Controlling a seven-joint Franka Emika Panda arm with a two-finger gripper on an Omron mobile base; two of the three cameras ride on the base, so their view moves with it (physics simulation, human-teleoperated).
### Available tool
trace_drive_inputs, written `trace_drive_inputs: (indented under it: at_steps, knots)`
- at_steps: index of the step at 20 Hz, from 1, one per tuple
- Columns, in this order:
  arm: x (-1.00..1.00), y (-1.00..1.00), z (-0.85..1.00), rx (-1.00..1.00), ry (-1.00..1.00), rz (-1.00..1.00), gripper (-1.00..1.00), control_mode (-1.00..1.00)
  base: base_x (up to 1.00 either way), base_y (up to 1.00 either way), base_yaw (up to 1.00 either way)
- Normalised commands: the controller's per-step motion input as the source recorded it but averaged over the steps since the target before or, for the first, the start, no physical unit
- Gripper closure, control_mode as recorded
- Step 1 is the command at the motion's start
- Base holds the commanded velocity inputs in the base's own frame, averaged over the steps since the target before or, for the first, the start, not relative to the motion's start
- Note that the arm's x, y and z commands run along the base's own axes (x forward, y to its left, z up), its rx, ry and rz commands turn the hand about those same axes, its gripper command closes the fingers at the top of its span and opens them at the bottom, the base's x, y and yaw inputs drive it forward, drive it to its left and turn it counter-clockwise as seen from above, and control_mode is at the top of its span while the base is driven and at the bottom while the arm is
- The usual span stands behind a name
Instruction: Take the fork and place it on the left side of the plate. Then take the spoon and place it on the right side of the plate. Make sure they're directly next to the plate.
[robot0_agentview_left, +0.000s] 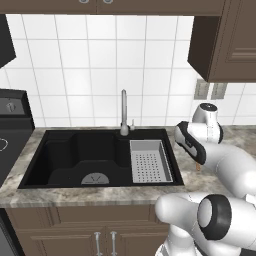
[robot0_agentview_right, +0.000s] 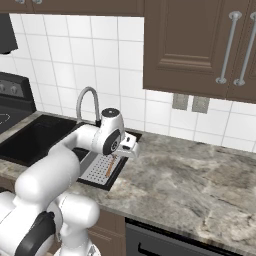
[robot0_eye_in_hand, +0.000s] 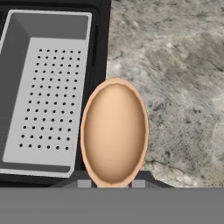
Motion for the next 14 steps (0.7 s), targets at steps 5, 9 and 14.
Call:
trace_drive_inputs:
  at_steps: [5, 9, 14]
  knots:
    - [0.0, 0.0, 0.0, 0.0, 0.0, 0.0, 1.0, 1.0, -0.09, 0.01, 0.01]
    - [0.0, 0.0, 0.0, 0.0, 0.0, 0.0, 1.0, 1.0, -0.93, 0.01, 0.05]
    - [0.0, 0.0, 0.0, 0.0, 0.0, 0.0, 1.0, 1.0, -1.0, 0.01, 0.1]
